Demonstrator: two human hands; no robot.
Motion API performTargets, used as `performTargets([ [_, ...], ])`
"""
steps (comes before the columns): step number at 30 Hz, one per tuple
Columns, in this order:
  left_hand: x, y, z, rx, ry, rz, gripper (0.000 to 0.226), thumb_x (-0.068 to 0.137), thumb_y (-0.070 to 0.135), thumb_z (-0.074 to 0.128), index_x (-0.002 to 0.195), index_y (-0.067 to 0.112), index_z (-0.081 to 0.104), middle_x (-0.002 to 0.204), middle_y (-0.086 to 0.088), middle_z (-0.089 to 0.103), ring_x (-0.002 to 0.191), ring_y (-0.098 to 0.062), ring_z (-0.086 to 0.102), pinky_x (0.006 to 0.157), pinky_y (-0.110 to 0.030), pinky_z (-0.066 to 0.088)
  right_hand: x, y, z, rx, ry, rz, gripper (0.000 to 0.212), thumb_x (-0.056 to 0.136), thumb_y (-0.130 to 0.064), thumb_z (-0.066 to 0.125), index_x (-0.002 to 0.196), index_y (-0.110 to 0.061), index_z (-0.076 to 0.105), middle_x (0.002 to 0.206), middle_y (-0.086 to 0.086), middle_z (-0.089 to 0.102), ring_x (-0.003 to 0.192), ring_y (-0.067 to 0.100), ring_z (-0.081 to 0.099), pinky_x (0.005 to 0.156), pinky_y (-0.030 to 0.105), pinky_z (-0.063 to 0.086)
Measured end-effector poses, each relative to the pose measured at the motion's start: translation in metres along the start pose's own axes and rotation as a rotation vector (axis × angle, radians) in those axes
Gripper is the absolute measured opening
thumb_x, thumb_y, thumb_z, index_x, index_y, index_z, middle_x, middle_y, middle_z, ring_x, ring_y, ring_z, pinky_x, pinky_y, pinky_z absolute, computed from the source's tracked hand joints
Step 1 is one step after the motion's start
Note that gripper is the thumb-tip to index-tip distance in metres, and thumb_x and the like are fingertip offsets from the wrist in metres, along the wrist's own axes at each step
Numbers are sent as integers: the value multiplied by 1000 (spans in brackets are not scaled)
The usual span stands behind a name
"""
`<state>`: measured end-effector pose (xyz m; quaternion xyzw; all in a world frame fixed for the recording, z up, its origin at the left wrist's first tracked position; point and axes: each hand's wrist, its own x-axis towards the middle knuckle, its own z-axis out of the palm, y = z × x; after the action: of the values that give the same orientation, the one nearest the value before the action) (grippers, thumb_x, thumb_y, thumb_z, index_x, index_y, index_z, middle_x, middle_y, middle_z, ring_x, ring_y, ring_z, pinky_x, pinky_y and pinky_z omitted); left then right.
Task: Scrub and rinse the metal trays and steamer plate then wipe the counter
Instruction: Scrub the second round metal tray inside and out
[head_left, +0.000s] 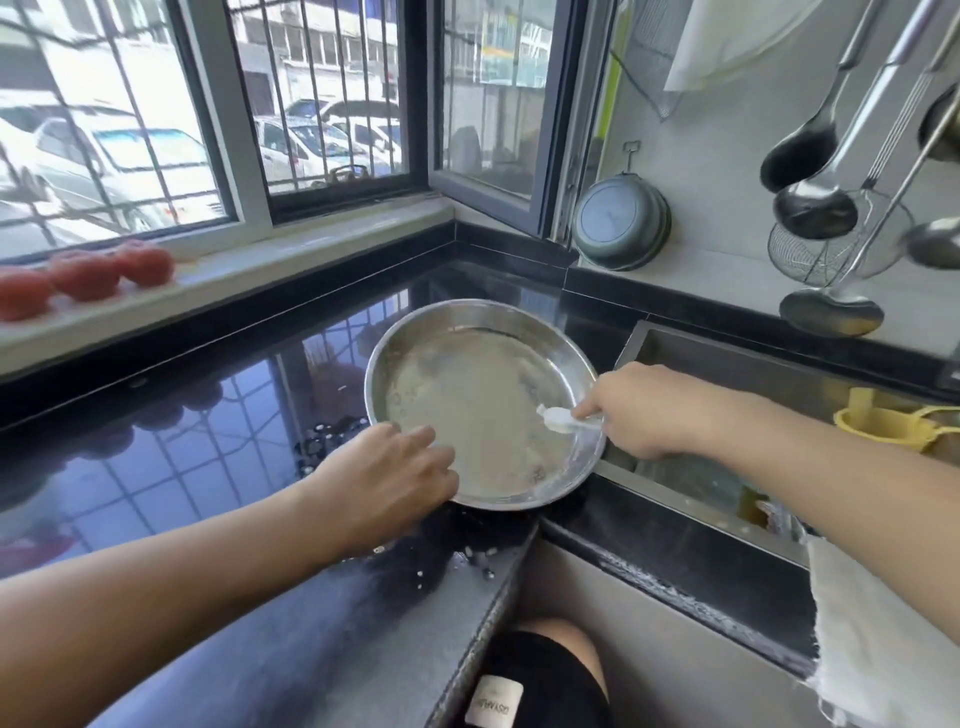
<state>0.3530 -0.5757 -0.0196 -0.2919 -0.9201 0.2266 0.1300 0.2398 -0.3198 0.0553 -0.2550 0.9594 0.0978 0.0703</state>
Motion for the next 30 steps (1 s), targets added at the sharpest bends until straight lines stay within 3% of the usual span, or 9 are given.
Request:
performTargets([
  [4,-3,-2,-6,98,-76,-29,17,71,13,78,74,21,63,78,-2,56,74,-25,57,52,-35,50,0,-11,11,44,10,-27,67,89,0,45,140,-42,57,137,8,57,108,33,62,85,38,57],
  [9,-7,3,-2,139,-167,-85,11,78,13,73,81,21,65,83,-2,58,79,-25,55,55,-36,49,-6,-20,24,-51,41,-24,55,85,1,44,130,-24,63,109,9,59,89,32,60,72,38,54],
  [11,-2,12,-7,193,-191,-75,11,84,12,64,92,18,68,92,-5,60,85,-26,56,57,-35,46,-11,-37,26,-33,-35,-92,54,84,0,44,126,-25,65,96,6,57,81,29,58,70,37,53],
  [13,2,23,-5,235,-214,-40,36,87,1,40,108,12,68,105,-11,61,91,-29,55,59,-34,44,-17,-57,24,-21,-135,-210,51,84,-1,44,126,-22,65,85,5,52,73,26,54,64,33,48],
  [16,6,37,-7,338,-258,-44,71,79,-10,11,109,9,73,99,-13,62,82,-26,53,56,-33,46,-13,-66,7,-122,-231,-242,51,88,1,45,132,-17,64,100,8,64,83,29,58,66,30,47],
  [19,22,55,-9,413,-356,-91,43,92,-7,35,122,-4,66,109,-26,58,93,-32,54,68,-46,56,2,-44,-13,-268,-153,-86,36,91,-4,51,123,-13,66,101,7,62,87,30,60,70,30,49],
  [23,52,60,-34,416,-532,-132,40,100,0,41,137,-10,54,126,-32,56,111,-38,53,84,-60,57,13,-37,-3,-302,68,-26,34,92,-7,53,122,-14,67,116,11,66,99,36,66,79,39,53],
  [26,66,64,-39,320,-605,-183,38,101,1,42,134,-7,58,125,-31,57,113,-40,52,85,-61,57,12,-39,8,-172,-142,-151,47,93,-3,45,132,-20,64,121,11,65,92,33,62,83,37,56],
  [30,68,83,-27,296,-680,-242,35,97,-4,49,129,-7,63,107,-35,53,103,-44,51,79,-68,57,-5,-45,-4,-67,-355,-305,54,98,-3,42,141,-29,60,134,-1,64,114,28,60,96,35,53],
])
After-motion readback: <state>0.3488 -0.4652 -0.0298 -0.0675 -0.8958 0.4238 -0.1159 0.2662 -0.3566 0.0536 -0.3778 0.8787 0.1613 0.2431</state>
